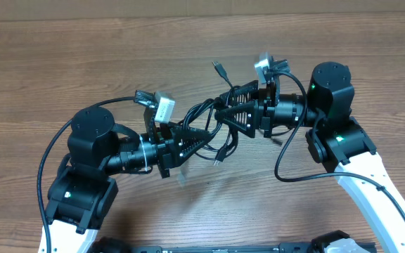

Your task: Untangle cables

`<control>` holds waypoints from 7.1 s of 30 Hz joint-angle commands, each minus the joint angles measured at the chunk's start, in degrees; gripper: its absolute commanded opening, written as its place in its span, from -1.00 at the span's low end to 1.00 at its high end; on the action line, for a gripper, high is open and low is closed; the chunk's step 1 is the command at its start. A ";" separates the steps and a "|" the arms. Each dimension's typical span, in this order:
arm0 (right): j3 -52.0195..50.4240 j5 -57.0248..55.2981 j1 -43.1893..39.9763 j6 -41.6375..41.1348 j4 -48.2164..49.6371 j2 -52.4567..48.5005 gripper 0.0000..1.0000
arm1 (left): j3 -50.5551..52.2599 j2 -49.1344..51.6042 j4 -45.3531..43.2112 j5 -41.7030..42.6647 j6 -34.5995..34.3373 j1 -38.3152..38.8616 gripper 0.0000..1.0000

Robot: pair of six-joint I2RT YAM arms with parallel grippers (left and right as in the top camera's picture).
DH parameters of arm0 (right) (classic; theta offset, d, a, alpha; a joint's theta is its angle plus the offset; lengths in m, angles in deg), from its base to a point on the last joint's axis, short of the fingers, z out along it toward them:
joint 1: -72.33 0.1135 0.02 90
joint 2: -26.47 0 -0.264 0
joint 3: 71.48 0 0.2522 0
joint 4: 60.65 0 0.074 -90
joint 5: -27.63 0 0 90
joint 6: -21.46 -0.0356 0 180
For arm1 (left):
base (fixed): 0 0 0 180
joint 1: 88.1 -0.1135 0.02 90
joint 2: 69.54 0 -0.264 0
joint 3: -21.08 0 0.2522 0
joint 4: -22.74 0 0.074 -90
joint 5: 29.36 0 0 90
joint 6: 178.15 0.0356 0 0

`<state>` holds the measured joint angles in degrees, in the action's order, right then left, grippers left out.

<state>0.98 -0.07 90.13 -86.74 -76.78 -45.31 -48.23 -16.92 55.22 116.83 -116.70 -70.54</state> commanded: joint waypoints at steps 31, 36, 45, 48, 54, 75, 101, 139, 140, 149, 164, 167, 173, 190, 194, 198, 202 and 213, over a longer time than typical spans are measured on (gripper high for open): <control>0.52 13.33 1.38 5.18 -10.80 0.50 0.43 | -0.79 -1.01 -1.92 3.50 -3.85 -8.87 -0.92; 0.52 11.72 1.38 5.18 -10.23 0.50 0.43 | -0.79 -1.01 -2.32 4.98 -4.55 -8.87 -0.92; 0.52 9.35 1.66 5.14 -9.97 0.50 0.47 | -0.79 -1.01 -3.04 5.29 -4.90 -8.90 -0.92; 0.52 9.68 2.95 5.14 -9.92 0.50 0.47 | -0.79 -0.98 -3.15 4.50 -4.87 -8.90 -0.92; 0.52 10.03 5.73 5.16 -9.94 0.50 0.44 | -0.79 -0.98 -2.95 1.88 -4.74 -8.98 -0.91; 0.52 27.63 5.73 5.16 0.87 0.52 0.36 | -0.79 -0.98 -2.84 -4.17 -1.18 -10.05 -0.92; 0.52 7.80 5.70 -6.08 8.61 0.28 0.48 | -0.76 0.72 6.19 4.22 4.42 -8.41 -0.92; 0.52 -8.35 0.98 -4.26 -8.68 0.31 0.65 | -0.79 -8.24 -1.68 -4.22 -2.25 -8.52 -0.92; 0.52 -8.35 0.98 -4.28 -8.68 0.31 0.64 | -0.79 -8.24 -1.68 -4.31 -2.60 -8.52 -0.92; 0.52 -11.96 2.89 -4.31 -11.61 0.33 0.63 | -0.79 -8.13 -1.40 -11.96 -6.25 -7.69 -0.92; 0.52 -34.86 2.89 2.23 -28.11 16.46 1.00 | -0.98 -8.07 -0.85 -46.56 -2.27 14.36 -0.92; 0.52 -34.01 2.89 5.44 -29.97 17.03 1.00 | -0.98 -8.00 -1.88 -46.53 -2.29 14.36 -0.92; 0.52 -34.86 5.40 10.27 -29.75 16.06 1.00 | -0.98 -5.57 -2.34 -43.76 -6.56 15.15 -0.92; 0.52 -43.87 6.69 10.56 -28.76 12.09 1.00 | -0.98 -2.54 -5.55 -40.26 -7.30 20.28 -0.92; 0.52 -44.89 6.67 9.05 -27.96 12.09 1.00 | -0.98 -2.32 -5.73 -38.47 -7.69 21.09 -0.92; 0.52 -46.03 6.67 9.05 -28.00 12.09 1.00 | -0.98 -2.27 -5.90 -38.47 -7.67 21.92 -0.92; 0.52 -46.38 6.67 7.04 -27.76 12.09 1.00 | -0.98 -2.08 -6.34 -36.83 -7.78 21.97 -0.92; 0.52 -45.55 6.69 4.46 -26.23 12.09 1.00 | -0.96 2.03 -8.26 -36.61 -7.89 25.62 -0.92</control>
<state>1.02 -46.04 96.47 -81.36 -104.47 -33.38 -48.23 -15.81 47.16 78.01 -124.24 -46.06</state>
